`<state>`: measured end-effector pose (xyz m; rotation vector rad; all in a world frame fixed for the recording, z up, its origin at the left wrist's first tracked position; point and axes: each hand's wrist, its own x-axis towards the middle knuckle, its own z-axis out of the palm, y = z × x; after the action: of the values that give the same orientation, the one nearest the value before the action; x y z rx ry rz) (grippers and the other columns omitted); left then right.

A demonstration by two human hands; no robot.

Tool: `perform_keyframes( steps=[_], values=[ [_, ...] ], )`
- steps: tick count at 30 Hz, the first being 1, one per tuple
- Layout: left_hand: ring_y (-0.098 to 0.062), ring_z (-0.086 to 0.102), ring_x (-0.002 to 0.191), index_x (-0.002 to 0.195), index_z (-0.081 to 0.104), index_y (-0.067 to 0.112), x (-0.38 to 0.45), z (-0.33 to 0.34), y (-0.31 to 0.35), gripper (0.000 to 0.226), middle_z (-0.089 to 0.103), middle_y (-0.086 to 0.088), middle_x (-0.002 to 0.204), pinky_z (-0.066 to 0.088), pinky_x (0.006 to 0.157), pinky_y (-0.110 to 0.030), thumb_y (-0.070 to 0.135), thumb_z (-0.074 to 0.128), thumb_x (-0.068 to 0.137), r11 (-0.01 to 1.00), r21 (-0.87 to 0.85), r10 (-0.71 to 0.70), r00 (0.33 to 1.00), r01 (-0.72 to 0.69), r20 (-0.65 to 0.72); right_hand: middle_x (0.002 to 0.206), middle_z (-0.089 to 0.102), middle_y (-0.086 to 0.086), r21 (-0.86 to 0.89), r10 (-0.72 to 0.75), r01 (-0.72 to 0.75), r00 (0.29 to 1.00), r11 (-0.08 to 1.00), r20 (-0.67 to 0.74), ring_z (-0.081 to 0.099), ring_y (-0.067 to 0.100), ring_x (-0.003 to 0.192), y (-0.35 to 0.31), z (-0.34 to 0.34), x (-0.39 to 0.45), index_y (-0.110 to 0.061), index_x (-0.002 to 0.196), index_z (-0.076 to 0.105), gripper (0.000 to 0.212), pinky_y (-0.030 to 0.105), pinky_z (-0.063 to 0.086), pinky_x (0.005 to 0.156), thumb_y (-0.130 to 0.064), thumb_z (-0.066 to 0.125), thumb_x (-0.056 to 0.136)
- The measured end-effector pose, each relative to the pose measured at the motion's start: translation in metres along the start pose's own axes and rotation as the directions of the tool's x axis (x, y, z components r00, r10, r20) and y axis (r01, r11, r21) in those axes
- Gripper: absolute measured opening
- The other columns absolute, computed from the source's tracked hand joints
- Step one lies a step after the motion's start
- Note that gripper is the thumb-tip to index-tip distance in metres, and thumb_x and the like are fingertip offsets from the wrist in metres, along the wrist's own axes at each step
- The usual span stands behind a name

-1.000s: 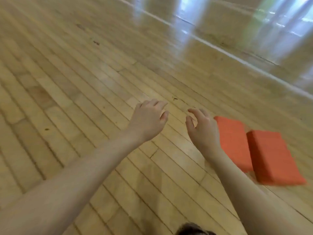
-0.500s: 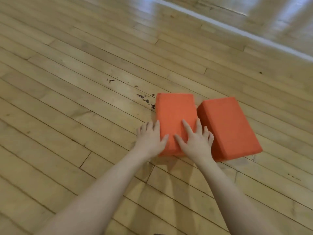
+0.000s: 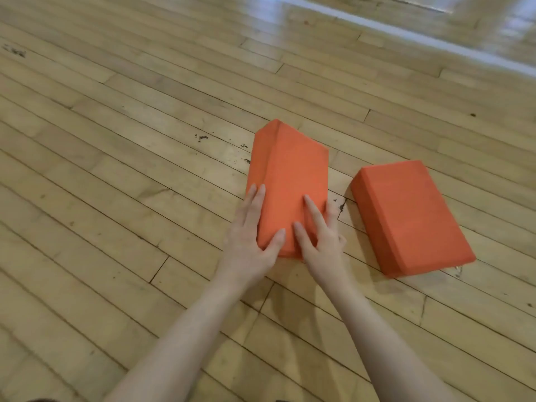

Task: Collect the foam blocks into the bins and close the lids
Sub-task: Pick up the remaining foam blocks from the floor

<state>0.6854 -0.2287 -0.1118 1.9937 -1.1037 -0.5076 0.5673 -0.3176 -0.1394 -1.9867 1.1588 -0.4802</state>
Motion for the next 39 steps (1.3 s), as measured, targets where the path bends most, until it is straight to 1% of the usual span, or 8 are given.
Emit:
perform_keyframes(
  steps=[5,7,10,13,17,24,31,39],
  values=[
    [-0.005,0.026,0.136,0.146,0.022,0.038,0.000,-0.013,0.012,0.068,0.018,0.018,0.151,0.036,0.108,-0.037,0.037,0.057,0.089,0.999,-0.034,0.010,0.991,-0.014,-0.132,0.154,0.025,-0.003,-0.083,-0.099,0.103,0.994,0.991,0.048,0.030,0.008,0.134,-0.005,-0.010,0.001,-0.051,0.138,0.030,0.043,0.024,0.010,0.100,-0.052,0.035,0.096],
    [-0.009,0.031,0.133,0.146,0.025,0.035,0.001,-0.013,0.021,0.065,0.021,0.018,0.151,0.037,0.105,-0.033,0.045,0.051,0.087,0.998,0.046,0.053,0.982,-0.045,-0.184,0.145,0.040,-0.009,-0.199,-0.144,0.135,0.989,0.971,-0.031,0.039,0.011,0.129,0.007,-0.026,0.002,-0.042,0.137,0.041,0.046,0.026,0.013,0.096,-0.054,0.033,0.094],
    [-0.021,0.042,0.119,0.144,0.031,0.035,0.009,-0.006,0.035,0.065,0.026,0.015,0.151,0.038,0.087,-0.026,0.051,0.045,0.082,0.969,0.231,0.136,0.973,-0.091,-0.186,0.138,0.050,-0.008,-0.287,-0.033,-0.028,0.978,0.957,-0.205,0.043,0.017,0.128,0.037,-0.058,0.006,-0.036,0.127,0.055,0.048,0.036,0.016,0.099,-0.057,0.041,0.087],
    [-0.028,0.052,0.103,0.139,0.044,0.029,0.017,0.015,0.047,0.061,0.040,0.006,0.145,0.049,0.078,-0.035,0.046,0.050,0.082,0.926,0.344,0.211,0.968,-0.155,-0.132,0.147,0.039,0.000,-0.481,0.088,-0.199,0.966,0.854,-0.243,0.027,0.030,0.136,0.072,-0.087,0.006,-0.035,0.132,0.050,0.054,0.046,0.012,0.106,-0.060,0.052,0.084],
    [-0.031,0.054,0.097,0.135,0.050,0.022,0.020,0.043,0.053,0.057,0.046,-0.002,0.140,0.052,0.073,-0.039,0.045,0.049,0.083,0.858,0.469,0.248,0.968,-0.211,-0.019,0.159,0.009,0.001,-0.646,0.214,-0.271,0.963,0.714,-0.167,0.001,0.040,0.142,0.099,-0.100,0.005,-0.044,0.146,0.019,0.073,0.060,-0.002,0.110,-0.062,0.053,0.083],
    [-0.034,0.055,0.093,0.133,0.053,0.020,0.020,0.048,0.051,0.052,0.051,-0.006,0.136,0.052,0.070,-0.040,0.044,0.044,0.088,0.774,0.575,0.292,0.955,-0.265,0.048,0.157,0.015,0.007,-0.533,0.237,-0.305,0.952,0.789,-0.194,0.007,0.046,0.140,0.078,-0.098,0.015,-0.039,0.147,0.022,0.059,0.071,0.005,0.105,-0.049,0.044,0.094],
    [-0.037,0.056,0.087,0.126,0.060,0.020,0.017,0.012,0.034,0.048,0.056,-0.005,0.131,0.052,0.067,-0.041,0.045,0.050,0.087,0.805,0.572,0.269,0.956,-0.157,-0.116,0.144,0.044,0.007,-0.037,0.044,-0.050,0.990,0.998,-0.131,0.038,0.022,0.135,0.025,-0.083,0.009,-0.025,0.143,0.039,0.052,0.042,0.031,0.110,-0.025,0.055,0.093],
    [-0.038,0.057,0.089,0.127,0.059,0.019,-0.003,-0.009,0.016,0.049,0.056,-0.006,0.132,0.050,0.067,-0.041,0.044,0.048,0.086,0.797,0.598,0.210,0.967,-0.085,-0.142,0.150,0.032,0.006,-0.311,-0.063,0.051,0.998,0.949,-0.028,0.040,0.034,0.130,-0.002,-0.059,-0.007,-0.049,0.142,0.025,0.056,0.048,0.045,0.095,-0.053,0.046,0.091]
  ],
)
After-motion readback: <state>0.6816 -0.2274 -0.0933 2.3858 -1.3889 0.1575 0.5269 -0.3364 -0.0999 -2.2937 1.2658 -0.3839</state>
